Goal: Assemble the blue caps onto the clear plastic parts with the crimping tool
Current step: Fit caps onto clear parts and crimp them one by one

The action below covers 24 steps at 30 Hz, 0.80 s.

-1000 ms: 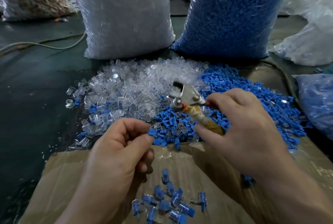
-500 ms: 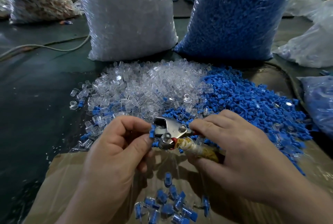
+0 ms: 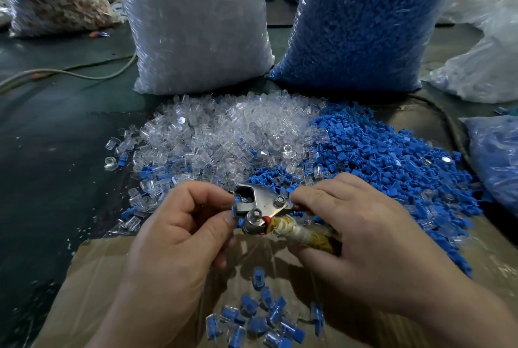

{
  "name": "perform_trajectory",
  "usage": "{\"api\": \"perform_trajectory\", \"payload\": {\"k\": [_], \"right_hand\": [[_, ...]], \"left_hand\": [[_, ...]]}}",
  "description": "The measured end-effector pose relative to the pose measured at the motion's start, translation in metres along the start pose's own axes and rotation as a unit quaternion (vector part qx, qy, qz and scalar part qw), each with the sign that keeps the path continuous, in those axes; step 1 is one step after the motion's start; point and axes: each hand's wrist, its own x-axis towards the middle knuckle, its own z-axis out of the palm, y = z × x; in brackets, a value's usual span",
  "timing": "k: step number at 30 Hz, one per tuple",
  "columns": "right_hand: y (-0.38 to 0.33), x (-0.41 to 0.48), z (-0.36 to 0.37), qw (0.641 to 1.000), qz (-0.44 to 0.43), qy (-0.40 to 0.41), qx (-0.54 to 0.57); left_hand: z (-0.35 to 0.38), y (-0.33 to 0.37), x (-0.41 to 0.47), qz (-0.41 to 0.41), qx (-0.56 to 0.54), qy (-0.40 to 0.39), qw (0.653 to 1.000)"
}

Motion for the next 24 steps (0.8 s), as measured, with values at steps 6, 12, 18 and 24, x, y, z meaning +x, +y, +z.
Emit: {"api": "perform_trajectory", "payload": {"k": [6,12,18,24], "right_hand": [[-0.003,0.003,-0.001,1.000,0.003,0.006,-0.007],[-0.007,0.002,-0.005,1.000,0.007,0.004,0.002],[-0.001,0.001,-0.005,1.000,0.023,0.010,-0.013],[0.015,0.016,0.006,0.989,0.098,-0.050,-0.097]], "left_hand": [[0.000,0.002,-0.002,-0.005,-0.010,-0.002,1.000],[0.000,0.004,-0.002,-0.011,-0.018,0.008,1.000],[0.002,0.005,-0.003,-0.001,-0.008,0.030,1.000],[0.003,-0.001,-0.003,-0.043,0.077,-0.015,0.996]]}}
